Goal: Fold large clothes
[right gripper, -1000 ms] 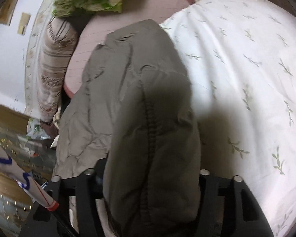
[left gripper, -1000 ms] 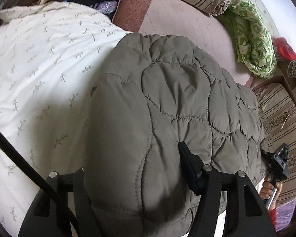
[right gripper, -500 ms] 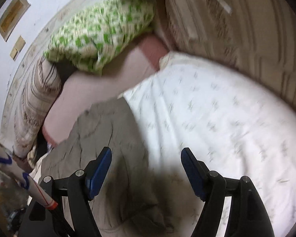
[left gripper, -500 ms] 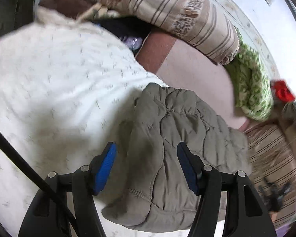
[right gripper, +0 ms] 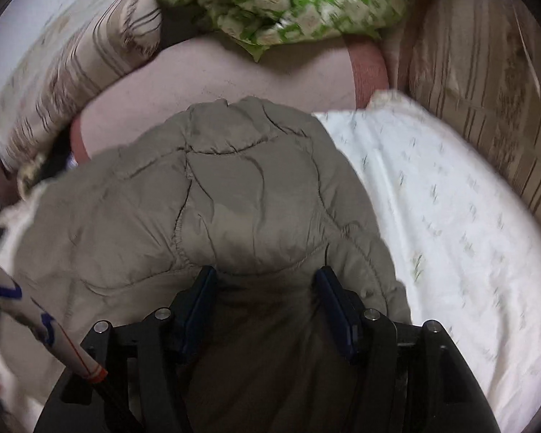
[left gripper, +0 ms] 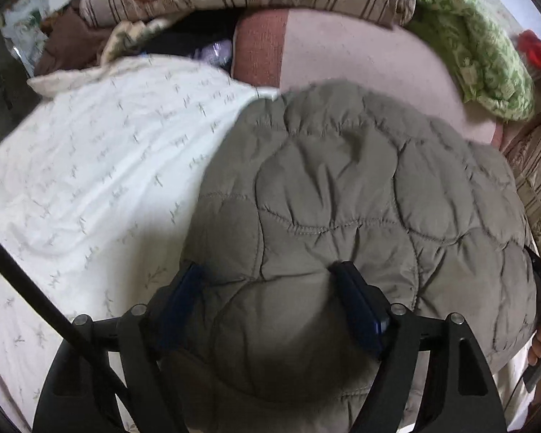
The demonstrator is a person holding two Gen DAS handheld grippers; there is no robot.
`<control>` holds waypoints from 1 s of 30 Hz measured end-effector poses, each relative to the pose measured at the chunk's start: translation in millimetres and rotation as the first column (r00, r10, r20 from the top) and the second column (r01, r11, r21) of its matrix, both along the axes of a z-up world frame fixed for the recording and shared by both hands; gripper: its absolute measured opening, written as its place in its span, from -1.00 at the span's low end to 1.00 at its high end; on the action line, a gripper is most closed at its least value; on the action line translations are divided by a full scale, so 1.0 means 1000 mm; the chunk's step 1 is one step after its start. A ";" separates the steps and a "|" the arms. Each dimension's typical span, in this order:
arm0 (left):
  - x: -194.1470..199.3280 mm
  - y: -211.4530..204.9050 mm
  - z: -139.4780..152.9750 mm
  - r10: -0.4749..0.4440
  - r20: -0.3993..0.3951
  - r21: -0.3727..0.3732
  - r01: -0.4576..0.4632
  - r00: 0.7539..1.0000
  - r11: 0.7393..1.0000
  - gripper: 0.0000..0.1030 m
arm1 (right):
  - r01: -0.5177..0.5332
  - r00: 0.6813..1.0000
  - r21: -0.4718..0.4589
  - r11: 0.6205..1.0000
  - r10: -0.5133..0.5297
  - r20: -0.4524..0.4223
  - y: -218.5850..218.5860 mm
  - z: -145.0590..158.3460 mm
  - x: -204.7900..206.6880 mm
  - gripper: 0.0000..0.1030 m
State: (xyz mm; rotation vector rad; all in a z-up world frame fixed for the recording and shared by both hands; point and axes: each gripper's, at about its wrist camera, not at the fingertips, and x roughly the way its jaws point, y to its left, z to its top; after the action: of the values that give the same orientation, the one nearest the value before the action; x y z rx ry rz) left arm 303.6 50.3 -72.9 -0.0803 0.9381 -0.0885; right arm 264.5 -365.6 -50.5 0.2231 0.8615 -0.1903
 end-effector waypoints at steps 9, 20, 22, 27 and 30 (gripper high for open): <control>-0.001 -0.007 -0.007 0.016 0.013 0.076 -0.017 1.000 0.997 0.53 | -0.013 1.000 -0.031 0.999 0.014 0.011 0.013 0.002 -0.003 0.37; -0.045 -0.011 0.026 0.023 0.157 0.054 -0.032 0.987 0.998 0.53 | -0.098 0.990 -0.054 0.994 0.103 0.093 0.069 0.037 -0.040 0.40; -0.055 -0.006 0.035 0.063 0.187 0.052 -0.074 0.980 0.996 0.53 | -0.103 0.990 -0.068 0.992 0.109 0.092 0.078 0.037 -0.051 0.40; -0.098 0.003 0.070 0.161 0.362 0.085 -0.205 0.918 0.975 0.60 | -0.052 0.994 -0.055 0.997 0.057 0.093 0.079 0.040 -0.085 0.40; -0.132 -0.001 0.083 0.140 0.463 0.150 -0.233 0.875 0.961 0.71 | -0.026 0.996 -0.014 1.000 0.027 0.082 0.079 0.042 -0.105 0.40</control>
State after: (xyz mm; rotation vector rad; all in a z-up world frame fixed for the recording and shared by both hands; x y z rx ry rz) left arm 171.9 49.5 9.9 0.0373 0.4664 0.1656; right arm 159.7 -287.1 -8.8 0.2054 0.7814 -0.1607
